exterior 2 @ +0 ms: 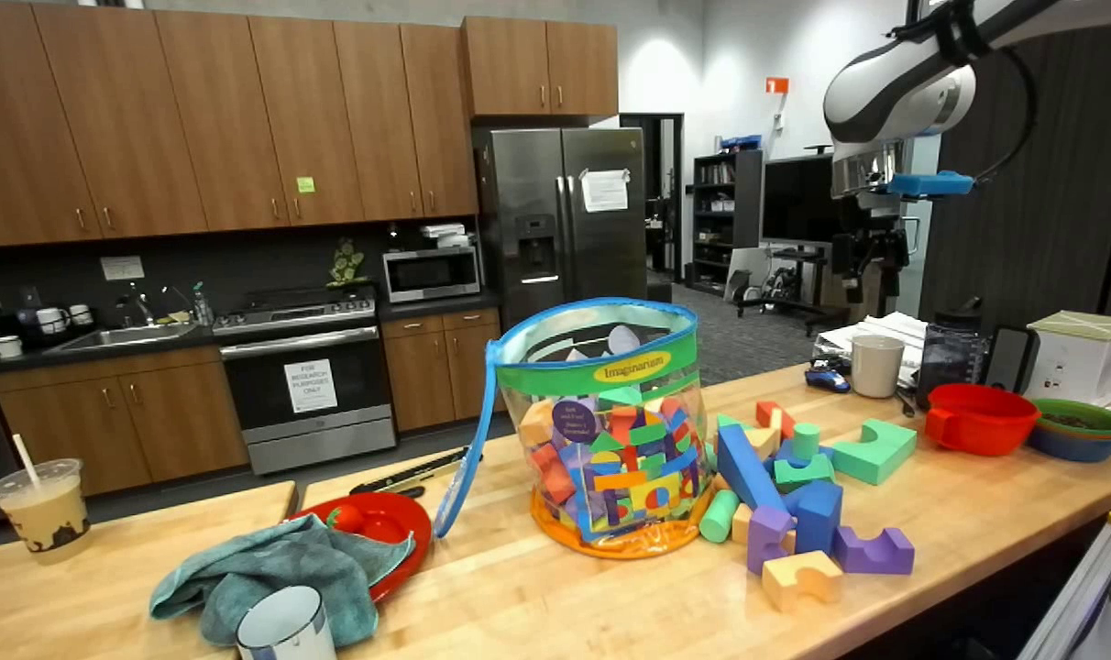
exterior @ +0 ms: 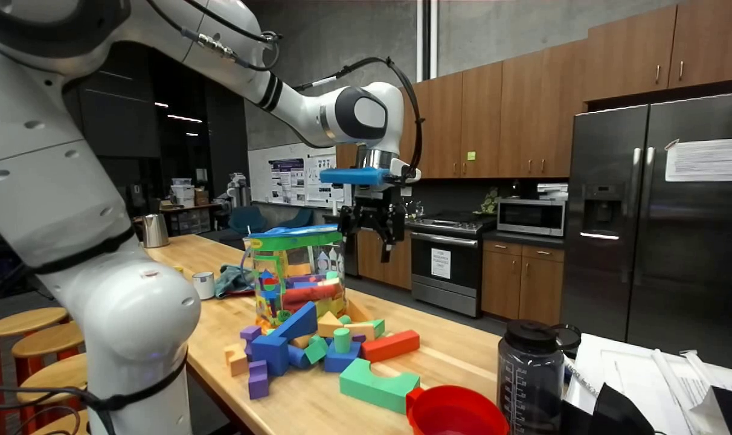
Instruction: Pick the block with a circle in the middle and place it on the block with a stacking stand
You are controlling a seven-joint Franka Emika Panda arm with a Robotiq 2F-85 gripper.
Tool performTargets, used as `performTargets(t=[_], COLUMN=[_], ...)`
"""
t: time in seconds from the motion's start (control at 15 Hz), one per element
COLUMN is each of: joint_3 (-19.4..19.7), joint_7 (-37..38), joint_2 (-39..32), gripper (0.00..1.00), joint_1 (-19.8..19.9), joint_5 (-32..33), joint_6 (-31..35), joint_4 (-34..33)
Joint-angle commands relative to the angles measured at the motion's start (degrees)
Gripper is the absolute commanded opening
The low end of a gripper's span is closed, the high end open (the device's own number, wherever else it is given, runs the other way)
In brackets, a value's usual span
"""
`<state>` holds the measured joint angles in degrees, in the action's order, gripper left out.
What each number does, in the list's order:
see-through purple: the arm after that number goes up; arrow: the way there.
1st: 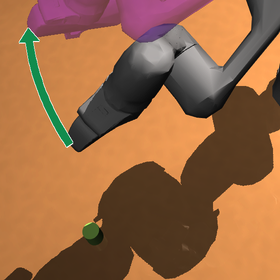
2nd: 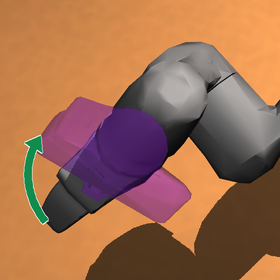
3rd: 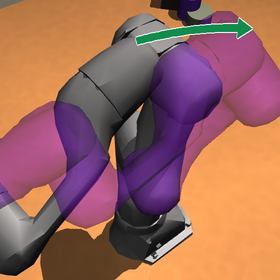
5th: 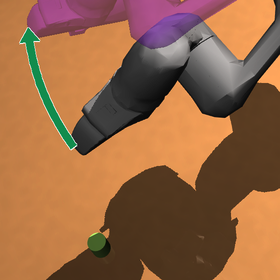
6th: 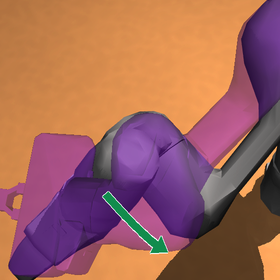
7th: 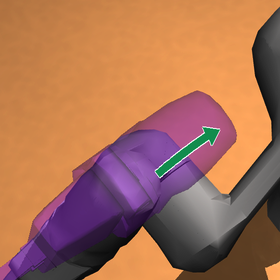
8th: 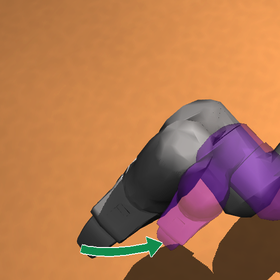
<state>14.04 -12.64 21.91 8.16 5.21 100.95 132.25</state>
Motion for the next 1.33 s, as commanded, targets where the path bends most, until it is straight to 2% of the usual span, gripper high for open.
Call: performTargets(t=[0.0, 1.07, 1.27], joint_3=[-0.47, -0.46, -1.19], joint_7=[-0.18, -0.18, 1.72], joint_2=[-0.08, -0.08, -0.79], gripper=[1.0, 1.0, 1.0], joint_1=[0.55, 0.56, 0.74], joint_5=[-0.18, -0.18, 0.74], joint_6=[-0.08, -0.08, -0.12], joint_4=[-0.09, -0.09, -0.01])
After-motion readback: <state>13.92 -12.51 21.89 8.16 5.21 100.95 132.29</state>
